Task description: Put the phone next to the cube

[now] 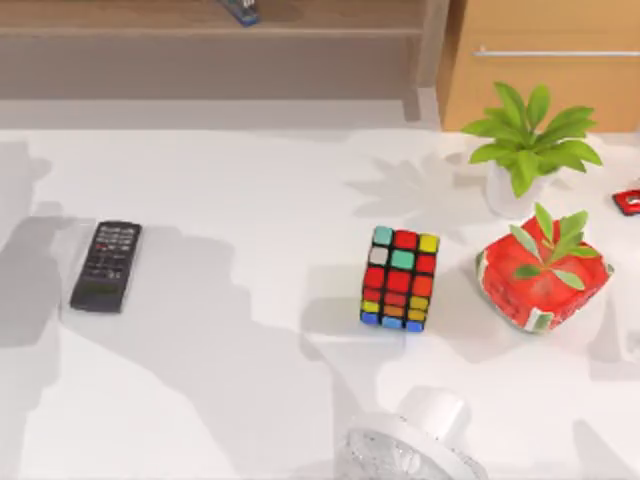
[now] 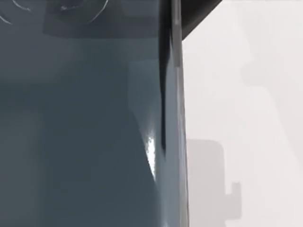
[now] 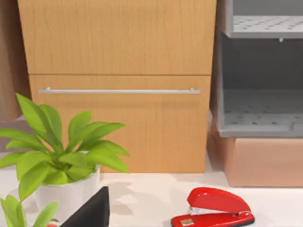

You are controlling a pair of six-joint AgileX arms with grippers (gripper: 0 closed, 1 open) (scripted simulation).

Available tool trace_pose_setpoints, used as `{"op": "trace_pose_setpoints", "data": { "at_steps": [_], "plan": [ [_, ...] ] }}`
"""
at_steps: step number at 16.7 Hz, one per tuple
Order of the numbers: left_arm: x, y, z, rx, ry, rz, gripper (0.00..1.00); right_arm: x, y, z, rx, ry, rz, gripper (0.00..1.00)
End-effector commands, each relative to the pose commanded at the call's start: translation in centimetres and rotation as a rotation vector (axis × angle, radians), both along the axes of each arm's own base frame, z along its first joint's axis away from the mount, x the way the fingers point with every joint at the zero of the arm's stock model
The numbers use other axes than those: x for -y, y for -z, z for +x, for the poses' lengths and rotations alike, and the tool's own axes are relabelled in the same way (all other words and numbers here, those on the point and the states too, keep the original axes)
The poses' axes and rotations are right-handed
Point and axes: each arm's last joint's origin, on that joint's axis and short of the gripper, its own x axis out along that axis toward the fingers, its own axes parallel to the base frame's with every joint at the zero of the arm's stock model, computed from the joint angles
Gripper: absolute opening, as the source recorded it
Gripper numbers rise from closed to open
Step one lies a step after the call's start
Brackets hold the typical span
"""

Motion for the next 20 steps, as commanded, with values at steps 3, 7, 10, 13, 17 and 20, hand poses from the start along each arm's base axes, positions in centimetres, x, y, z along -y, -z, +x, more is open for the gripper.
{"op": "trace_pose_setpoints", "data": {
  "at_steps": [3, 7, 10, 13, 17, 20],
  "plan": [
    [5.5, -2.5, 2.4, 0.066, -0.044, -0.057, 0.0, 0.0, 0.0, 0.0, 0.0, 0.0, 0.0, 1.0],
    [11.4, -3.6, 3.3, 0.072, -0.031, -0.116, 0.0, 0.0, 0.0, 0.0, 0.0, 0.0, 0.0, 1.0],
    [16.3, -3.9, 3.4, 0.06, 0.004, -0.15, 0.0, 0.0, 0.0, 0.0, 0.0, 0.0, 0.0, 1.0],
    [20.4, -3.4, 3.0, 0.018, 0.026, -0.16, 0.0, 0.0, 0.0, 0.0, 0.0, 0.0, 0.0, 1.0],
    [24.8, -2.6, 2.2, -0.028, 0.04, -0.159, 0.0, 0.0, 0.0, 0.0, 0.0, 0.0, 0.0, 1.0],
    [27.2, -1.5, 1.3, -0.085, 0.035, -0.136, 0.0, 0.0, 0.0, 0.0, 0.0, 0.0, 0.0, 1.0]
  ]
}}
